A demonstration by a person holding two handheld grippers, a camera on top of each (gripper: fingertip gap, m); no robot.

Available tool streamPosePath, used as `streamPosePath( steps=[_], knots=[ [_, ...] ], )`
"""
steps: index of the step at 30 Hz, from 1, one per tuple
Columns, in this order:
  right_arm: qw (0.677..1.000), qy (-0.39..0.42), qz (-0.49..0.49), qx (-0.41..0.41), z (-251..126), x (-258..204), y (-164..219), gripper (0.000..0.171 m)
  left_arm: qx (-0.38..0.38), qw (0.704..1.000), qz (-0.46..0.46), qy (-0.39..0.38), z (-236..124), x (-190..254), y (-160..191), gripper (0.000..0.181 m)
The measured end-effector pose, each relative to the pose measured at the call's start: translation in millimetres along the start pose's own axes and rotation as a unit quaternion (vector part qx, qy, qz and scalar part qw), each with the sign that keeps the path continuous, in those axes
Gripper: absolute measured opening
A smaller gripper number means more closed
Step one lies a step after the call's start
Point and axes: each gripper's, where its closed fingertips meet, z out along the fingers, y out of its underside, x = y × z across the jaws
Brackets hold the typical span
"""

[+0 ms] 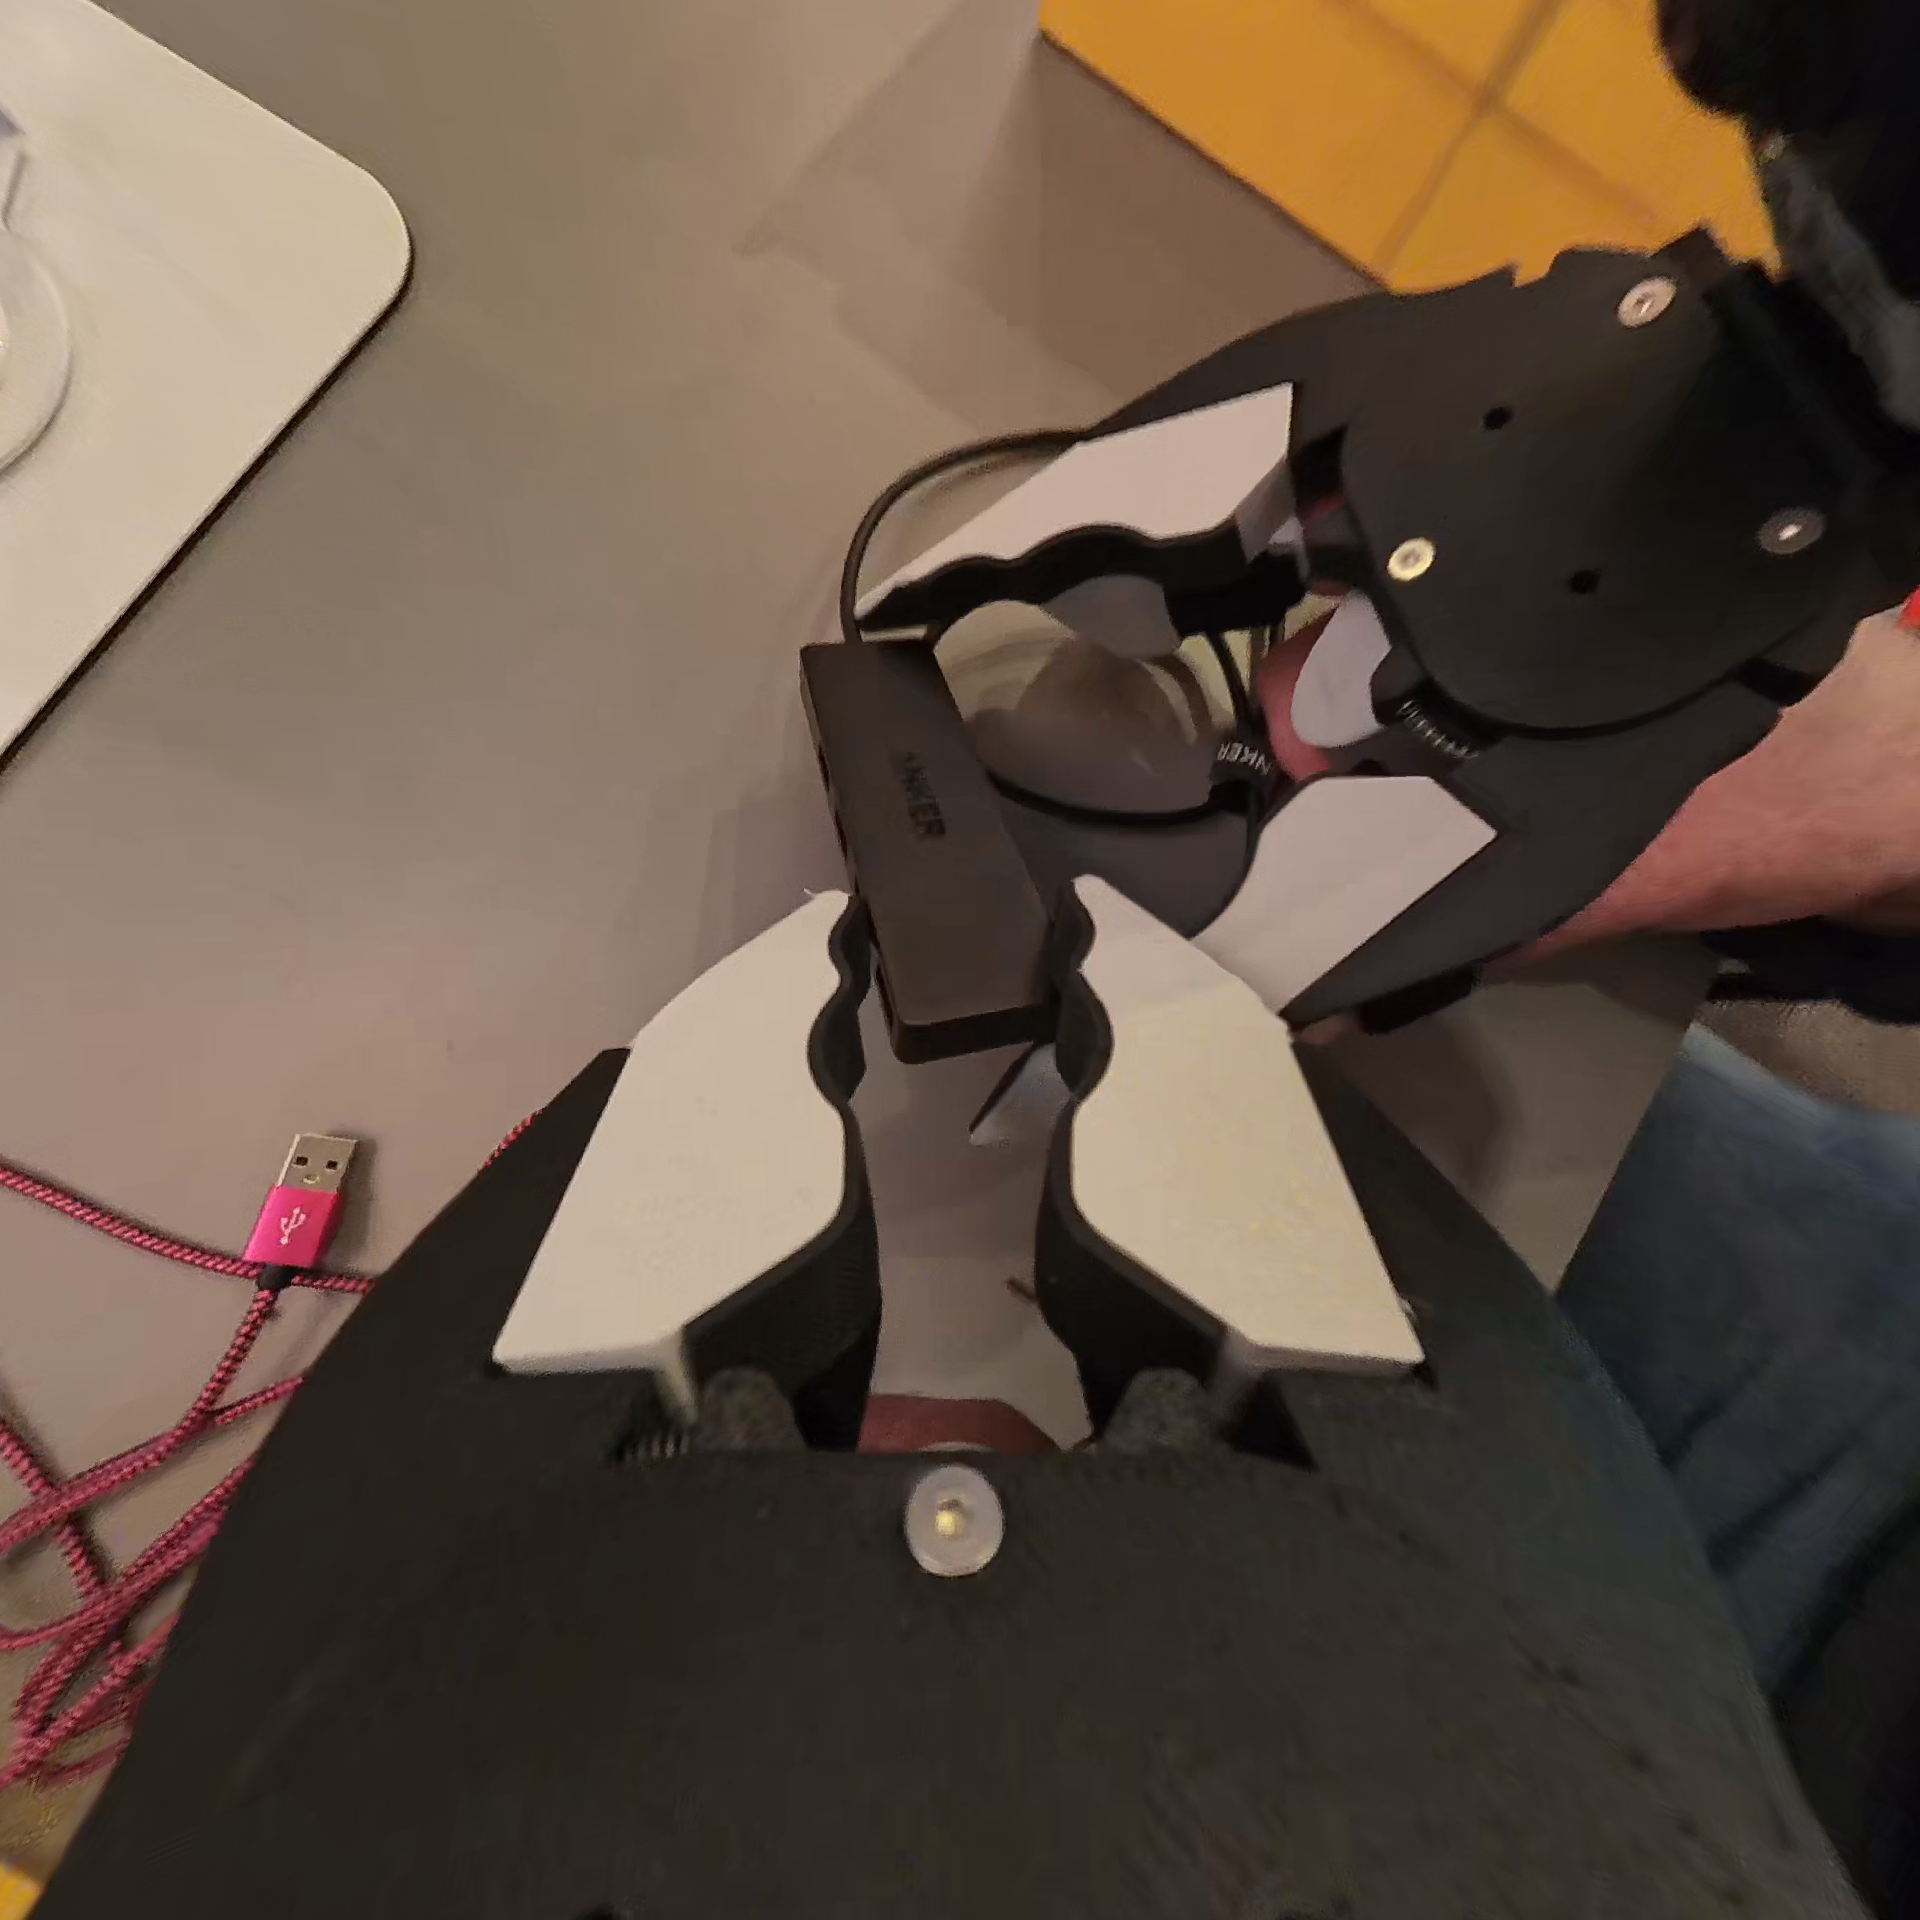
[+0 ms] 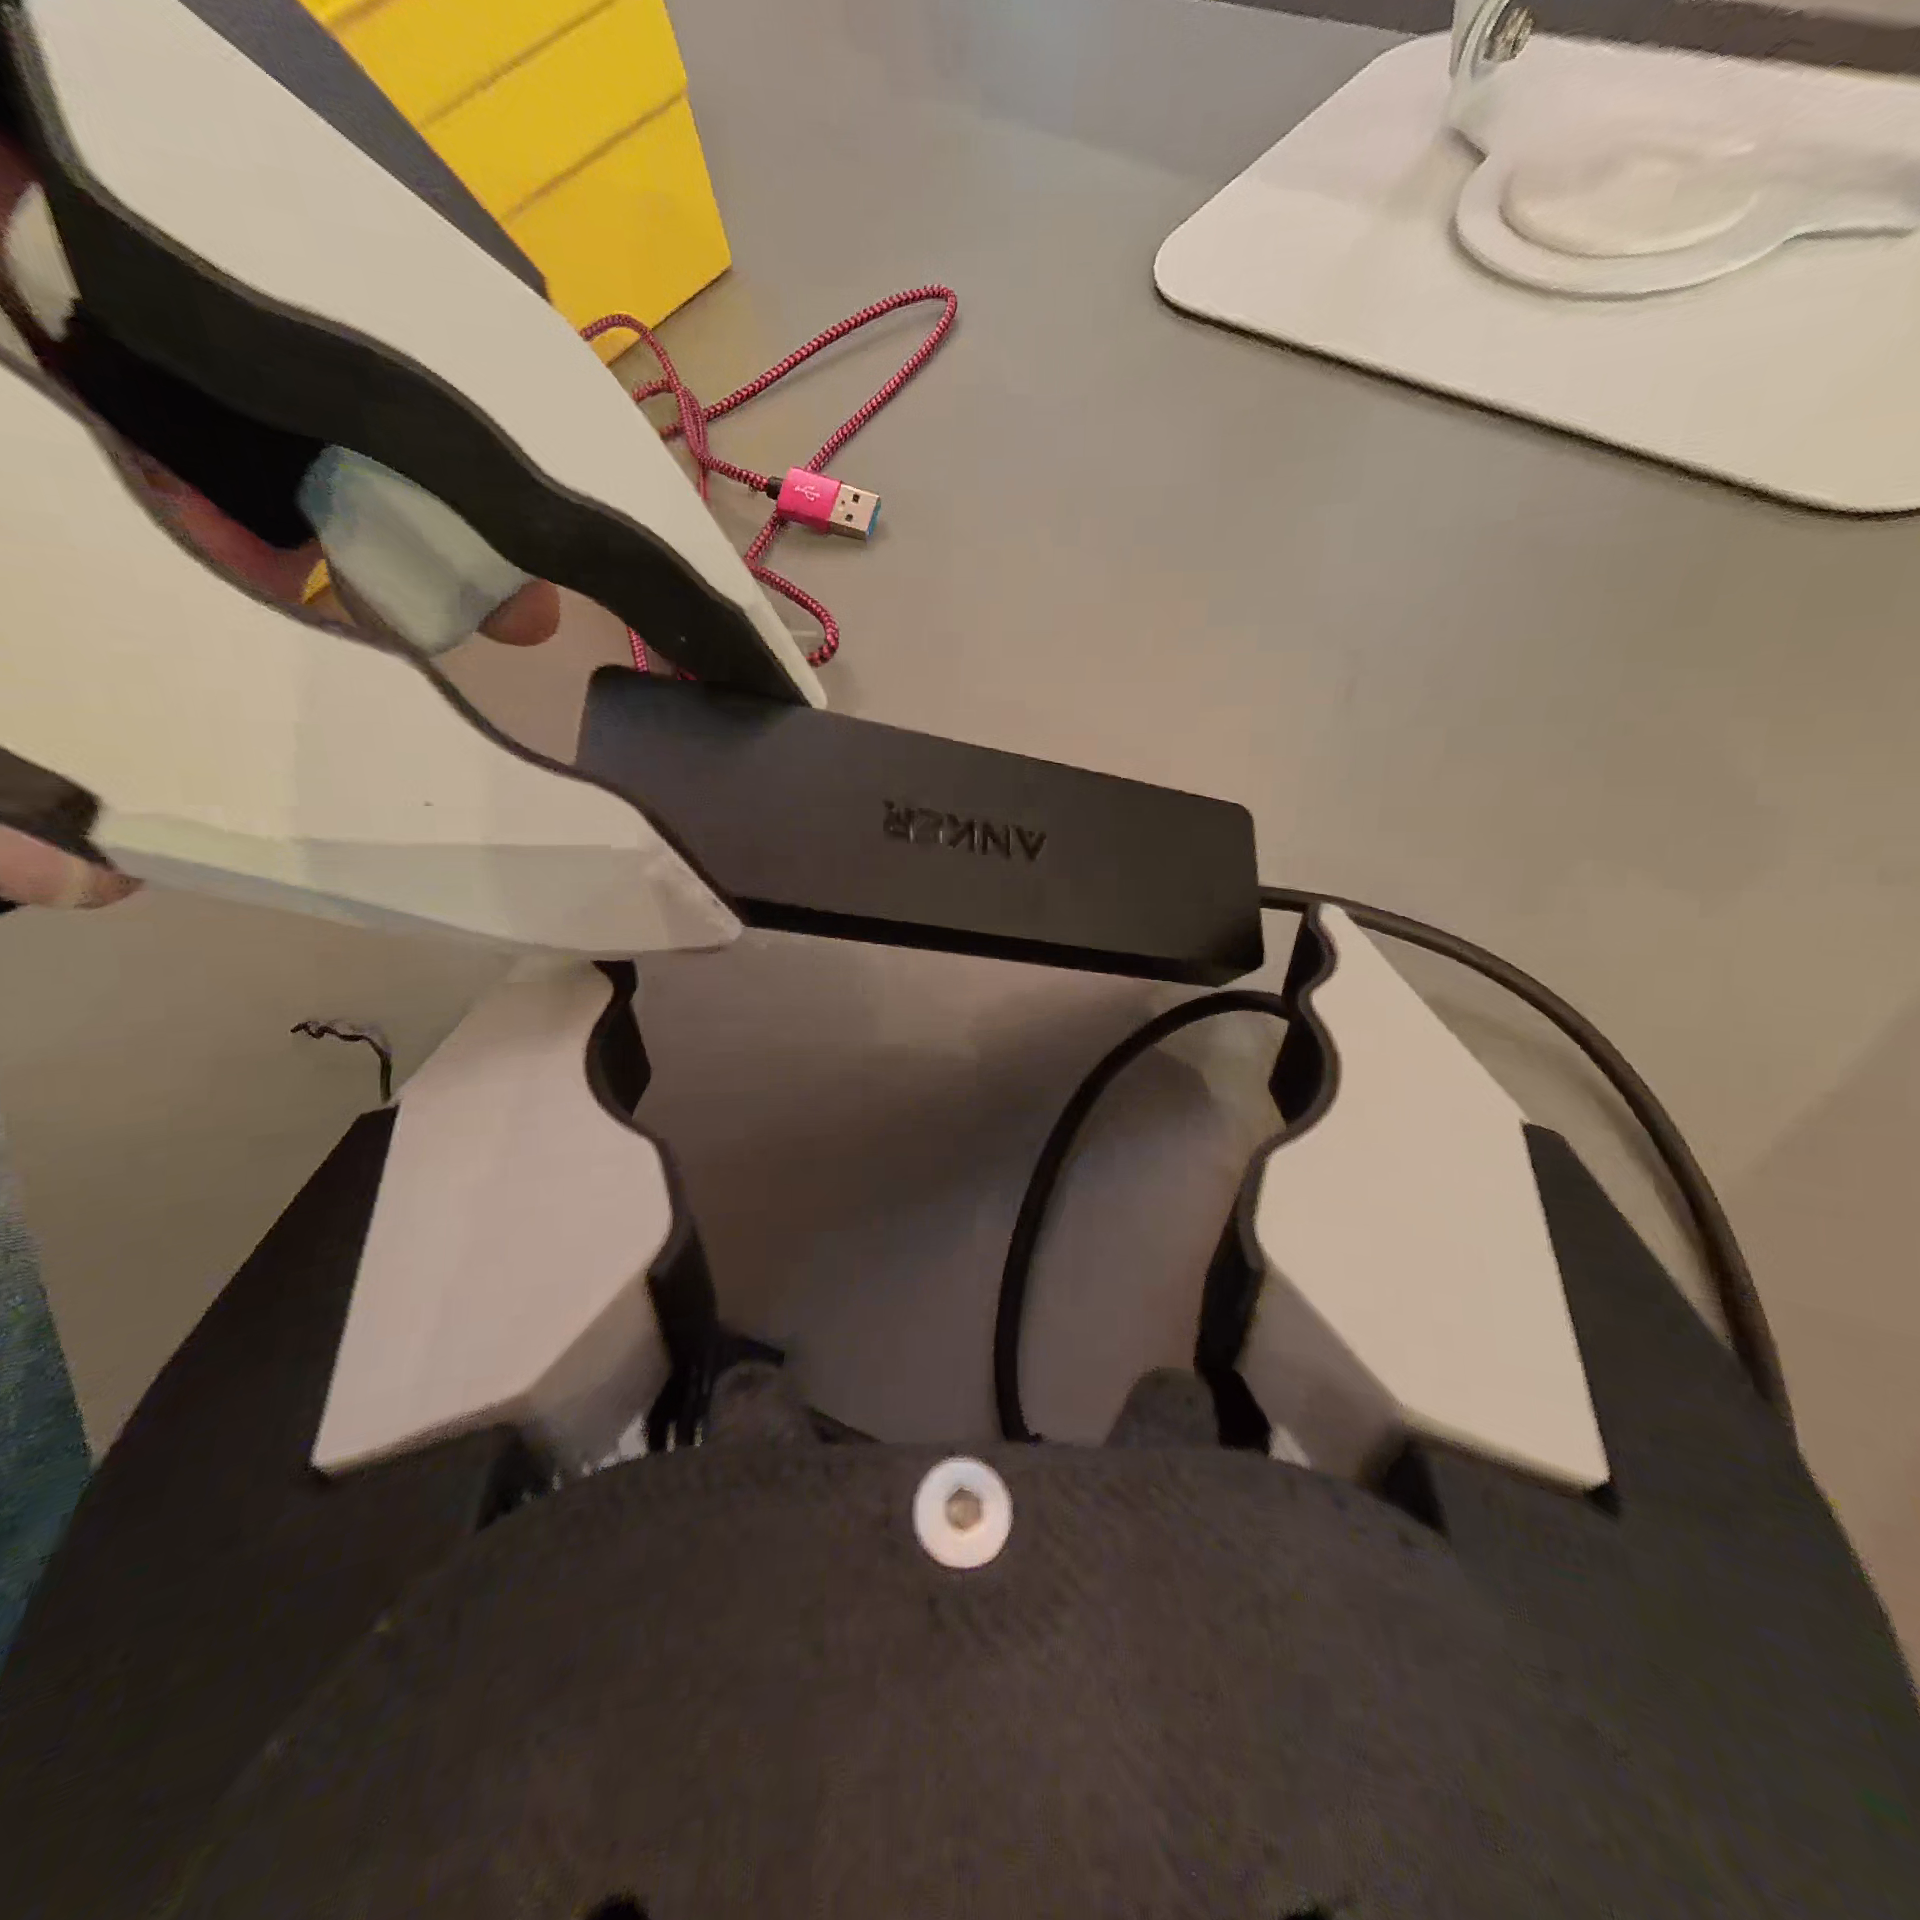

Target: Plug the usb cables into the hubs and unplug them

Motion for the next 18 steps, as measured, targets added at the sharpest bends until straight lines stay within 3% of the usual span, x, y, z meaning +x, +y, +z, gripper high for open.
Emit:
streamPosePath(
  steps=[4, 8, 9, 10, 18],
  knots=[
    [0.999, -0.006, 0.033, 0.005, -2, 0, -2, 0.119, 0.028, 0.999, -0.011, -0.010, -4, 2, -5, 0.033],
    [0.998, -0.009, 0.059, 0.025, -8, 2, -4, 0.098, 0.061, 0.998, -0.025, -0.010, -9, 4, -9, 0.033],
    [0.998, -0.019, 0.062, 0.017, -7, -1, -1, 0.105, 0.083, 0.996, -0.028, -0.024, -12, 0, -13, 0.009],
    [0.998, -0.027, 0.057, 0.014, -7, -5, 0, 0.107, 0.098, 0.994, -0.037, -0.024, -15, -2, -16, 0.004],
    [0.999, -0.032, 0.019, 0.023, -8, -11, -2, 0.116, 0.087, 0.994, -0.059, 0.011, -15, -3, -8, 0.004]
  ],
)
